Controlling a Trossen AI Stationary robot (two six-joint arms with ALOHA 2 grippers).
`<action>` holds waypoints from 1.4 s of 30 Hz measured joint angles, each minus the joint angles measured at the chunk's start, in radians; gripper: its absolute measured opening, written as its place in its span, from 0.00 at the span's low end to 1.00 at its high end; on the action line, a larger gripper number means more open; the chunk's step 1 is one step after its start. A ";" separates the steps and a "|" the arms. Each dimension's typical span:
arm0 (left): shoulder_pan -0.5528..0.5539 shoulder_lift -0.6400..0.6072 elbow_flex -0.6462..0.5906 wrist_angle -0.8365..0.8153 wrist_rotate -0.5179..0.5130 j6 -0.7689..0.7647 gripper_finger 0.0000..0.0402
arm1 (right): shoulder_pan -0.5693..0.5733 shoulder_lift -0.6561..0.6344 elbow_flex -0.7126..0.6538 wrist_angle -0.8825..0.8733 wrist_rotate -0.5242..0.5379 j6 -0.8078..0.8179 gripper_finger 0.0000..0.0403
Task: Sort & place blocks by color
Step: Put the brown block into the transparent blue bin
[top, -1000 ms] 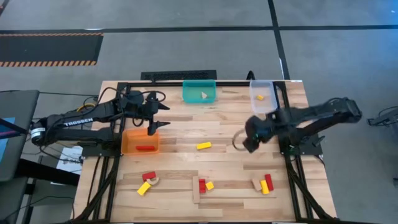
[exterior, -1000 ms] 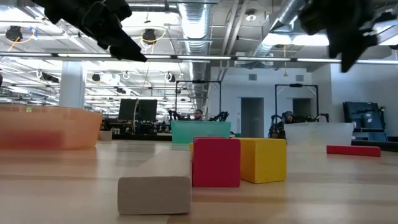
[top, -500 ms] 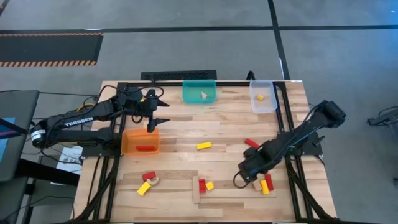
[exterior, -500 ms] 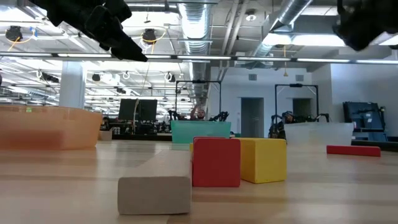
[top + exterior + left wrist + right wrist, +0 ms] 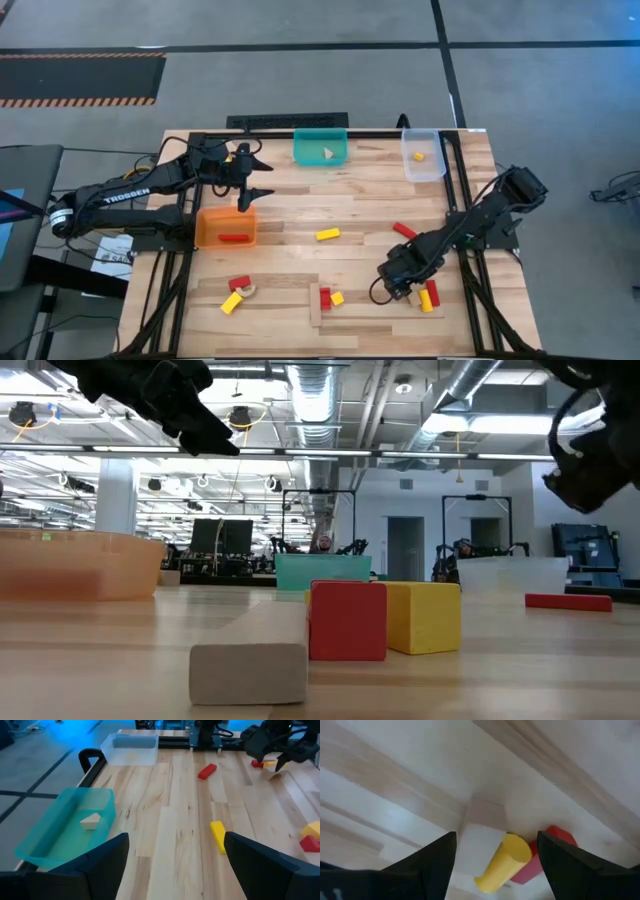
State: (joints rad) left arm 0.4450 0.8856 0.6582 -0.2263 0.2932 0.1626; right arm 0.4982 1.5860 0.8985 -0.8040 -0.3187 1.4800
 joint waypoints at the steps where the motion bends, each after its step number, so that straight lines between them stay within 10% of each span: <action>1: 0.000 0.000 0.000 0.000 0.000 -0.007 0.79 | 0.001 0.000 -0.011 0.025 -0.003 0.004 0.73; 15: 0.000 0.000 0.000 -0.031 -0.002 -0.046 0.79 | 0.008 0.052 -0.105 0.229 -0.048 0.094 0.71; 25: 0.000 0.000 0.000 -0.030 -0.010 -0.035 0.79 | -0.056 0.013 -0.092 0.250 -0.050 0.062 0.29; 29: 0.000 0.000 0.000 -0.030 -0.010 -0.034 0.79 | -0.117 -0.060 -0.057 0.234 0.010 0.011 0.29; 42: 0.000 0.000 0.000 -0.033 -0.010 -0.091 0.79 | -0.558 -0.260 0.064 0.467 0.473 -0.740 0.29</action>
State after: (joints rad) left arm 0.4450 0.8856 0.6582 -0.2592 0.2829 0.0715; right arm -0.0602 1.3256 0.9623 -0.3366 0.1544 0.7399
